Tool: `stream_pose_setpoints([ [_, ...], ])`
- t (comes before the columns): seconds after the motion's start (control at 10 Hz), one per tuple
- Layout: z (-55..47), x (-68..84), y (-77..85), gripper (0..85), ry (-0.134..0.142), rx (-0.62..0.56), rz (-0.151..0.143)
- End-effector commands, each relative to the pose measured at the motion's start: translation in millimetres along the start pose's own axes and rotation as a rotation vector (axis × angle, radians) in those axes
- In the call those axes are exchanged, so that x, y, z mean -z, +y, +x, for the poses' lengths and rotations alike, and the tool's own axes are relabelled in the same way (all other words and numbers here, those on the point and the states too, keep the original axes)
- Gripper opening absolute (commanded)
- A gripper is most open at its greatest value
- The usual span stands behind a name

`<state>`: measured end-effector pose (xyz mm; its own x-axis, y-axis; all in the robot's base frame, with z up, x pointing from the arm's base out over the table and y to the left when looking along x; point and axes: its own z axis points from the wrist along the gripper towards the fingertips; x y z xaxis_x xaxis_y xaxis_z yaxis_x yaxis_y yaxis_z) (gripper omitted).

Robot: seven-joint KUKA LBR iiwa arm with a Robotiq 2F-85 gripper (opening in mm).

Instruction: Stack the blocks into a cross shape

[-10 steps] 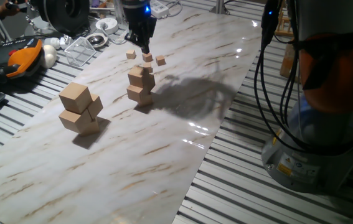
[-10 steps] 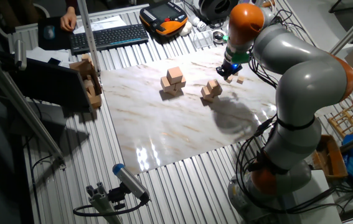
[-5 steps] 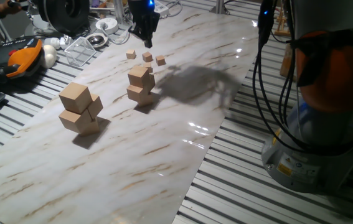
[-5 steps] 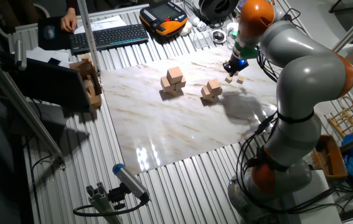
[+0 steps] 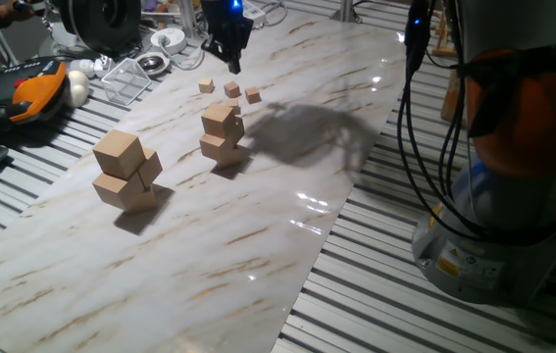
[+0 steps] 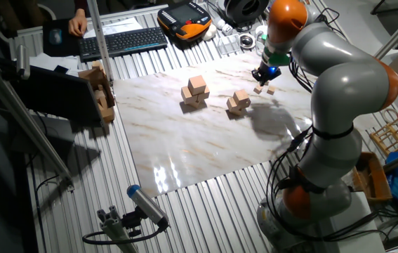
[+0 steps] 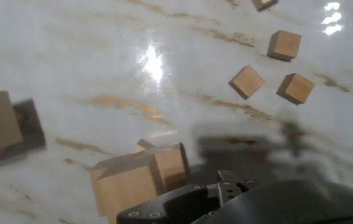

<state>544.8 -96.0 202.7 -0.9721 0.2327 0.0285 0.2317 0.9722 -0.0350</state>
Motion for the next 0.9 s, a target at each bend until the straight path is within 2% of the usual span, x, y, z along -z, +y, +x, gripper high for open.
stream_pose_setpoints([
  [0.0,0.0,0.2,0.0,0.0,-0.002,-0.01,-0.016],
  [0.1,0.0,0.2,0.0,0.0,0.025,-0.034,-0.063],
  [0.3,0.0,0.2,0.0,0.0,0.028,-0.09,-0.051],
  [0.4,0.0,0.2,0.0,0.0,0.023,-0.126,-0.031],
  [0.7,0.0,0.2,0.0,0.0,0.021,-0.164,-0.056],
  [0.8,0.0,0.2,0.0,0.0,0.014,-0.176,-0.055],
])
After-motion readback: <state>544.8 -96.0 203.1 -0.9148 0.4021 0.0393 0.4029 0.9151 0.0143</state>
